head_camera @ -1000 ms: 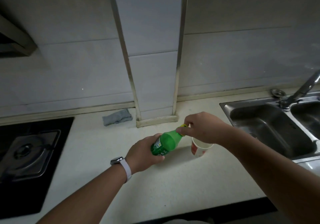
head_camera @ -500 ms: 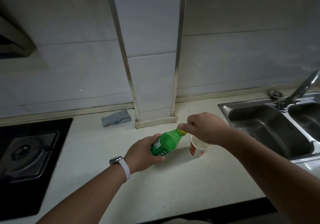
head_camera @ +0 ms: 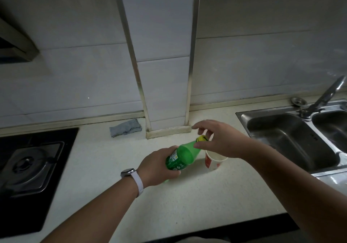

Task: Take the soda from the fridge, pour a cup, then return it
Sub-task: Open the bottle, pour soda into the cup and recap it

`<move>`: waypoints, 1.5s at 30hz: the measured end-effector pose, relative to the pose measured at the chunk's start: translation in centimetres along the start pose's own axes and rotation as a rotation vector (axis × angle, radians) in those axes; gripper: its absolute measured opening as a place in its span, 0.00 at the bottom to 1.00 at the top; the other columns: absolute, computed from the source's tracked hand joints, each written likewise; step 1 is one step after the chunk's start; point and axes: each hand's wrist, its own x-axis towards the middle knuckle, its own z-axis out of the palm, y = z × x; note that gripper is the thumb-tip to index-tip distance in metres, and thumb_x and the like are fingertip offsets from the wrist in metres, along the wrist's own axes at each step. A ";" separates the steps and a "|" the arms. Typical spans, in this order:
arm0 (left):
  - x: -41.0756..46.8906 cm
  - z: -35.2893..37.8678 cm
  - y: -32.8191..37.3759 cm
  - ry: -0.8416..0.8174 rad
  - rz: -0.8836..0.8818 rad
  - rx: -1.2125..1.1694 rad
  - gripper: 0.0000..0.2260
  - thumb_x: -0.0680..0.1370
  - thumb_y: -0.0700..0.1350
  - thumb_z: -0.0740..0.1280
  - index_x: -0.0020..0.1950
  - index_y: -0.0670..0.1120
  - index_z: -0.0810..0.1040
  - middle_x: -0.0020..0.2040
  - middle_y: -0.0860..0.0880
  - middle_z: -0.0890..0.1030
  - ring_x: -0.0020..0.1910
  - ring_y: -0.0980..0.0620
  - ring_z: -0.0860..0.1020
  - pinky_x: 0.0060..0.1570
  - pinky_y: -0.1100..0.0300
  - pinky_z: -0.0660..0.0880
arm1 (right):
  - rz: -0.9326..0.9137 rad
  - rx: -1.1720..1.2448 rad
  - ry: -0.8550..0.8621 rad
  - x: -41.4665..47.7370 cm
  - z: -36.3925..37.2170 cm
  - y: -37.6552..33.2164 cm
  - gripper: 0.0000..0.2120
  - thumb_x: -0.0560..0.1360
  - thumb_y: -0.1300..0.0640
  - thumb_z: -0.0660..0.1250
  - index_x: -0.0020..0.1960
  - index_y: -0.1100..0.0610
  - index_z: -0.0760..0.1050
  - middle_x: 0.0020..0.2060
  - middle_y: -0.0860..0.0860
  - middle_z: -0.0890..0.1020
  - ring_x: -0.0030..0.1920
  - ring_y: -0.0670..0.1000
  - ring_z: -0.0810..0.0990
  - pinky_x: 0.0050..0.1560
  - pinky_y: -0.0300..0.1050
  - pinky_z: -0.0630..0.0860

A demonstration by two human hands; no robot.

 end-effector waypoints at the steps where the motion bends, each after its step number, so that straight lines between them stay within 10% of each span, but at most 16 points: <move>1: 0.0 0.0 -0.1 0.003 -0.007 -0.010 0.31 0.70 0.53 0.75 0.71 0.57 0.69 0.60 0.55 0.79 0.56 0.54 0.77 0.55 0.56 0.76 | -0.028 0.040 -0.013 -0.2 -0.1 0.1 0.21 0.72 0.44 0.71 0.64 0.43 0.73 0.51 0.38 0.76 0.48 0.39 0.77 0.51 0.39 0.76; 6: 0.1 0.3 -0.4 0.003 -0.031 -0.050 0.30 0.68 0.54 0.75 0.68 0.62 0.70 0.57 0.58 0.80 0.53 0.56 0.78 0.53 0.56 0.78 | -0.053 -0.019 0.019 -0.7 0.0 0.3 0.14 0.76 0.56 0.70 0.60 0.47 0.78 0.52 0.42 0.77 0.47 0.39 0.75 0.47 0.30 0.69; 17: -0.3 0.2 -0.8 0.002 -0.041 -0.054 0.27 0.66 0.53 0.75 0.63 0.62 0.72 0.52 0.56 0.83 0.48 0.55 0.81 0.47 0.52 0.80 | 0.113 -0.192 0.070 -0.1 2.3 -0.2 0.17 0.79 0.39 0.58 0.53 0.51 0.75 0.44 0.45 0.77 0.41 0.45 0.76 0.46 0.48 0.78; 25: 0.5 0.6 0.9 -0.008 -0.070 -0.076 0.29 0.67 0.50 0.77 0.66 0.61 0.73 0.50 0.60 0.80 0.51 0.55 0.80 0.51 0.53 0.79 | -0.095 -0.012 0.057 -1.0 0.6 2.7 0.14 0.75 0.55 0.70 0.60 0.48 0.76 0.50 0.42 0.77 0.48 0.40 0.74 0.47 0.31 0.69; 33: 1.9 2.1 3.5 0.071 -0.115 -0.012 0.28 0.66 0.52 0.75 0.65 0.60 0.73 0.54 0.56 0.82 0.52 0.53 0.79 0.49 0.54 0.78 | 0.016 -0.123 0.022 -0.6 -0.9 4.6 0.17 0.78 0.40 0.62 0.57 0.52 0.74 0.43 0.48 0.79 0.43 0.49 0.77 0.46 0.48 0.76; 45: 3.4 6.2 7.5 0.214 -0.235 0.115 0.26 0.67 0.53 0.70 0.64 0.62 0.70 0.52 0.59 0.78 0.49 0.55 0.78 0.41 0.60 0.74 | 0.040 -0.239 0.097 0.0 -0.7 9.8 0.27 0.79 0.35 0.52 0.41 0.56 0.73 0.33 0.51 0.77 0.35 0.53 0.77 0.31 0.44 0.66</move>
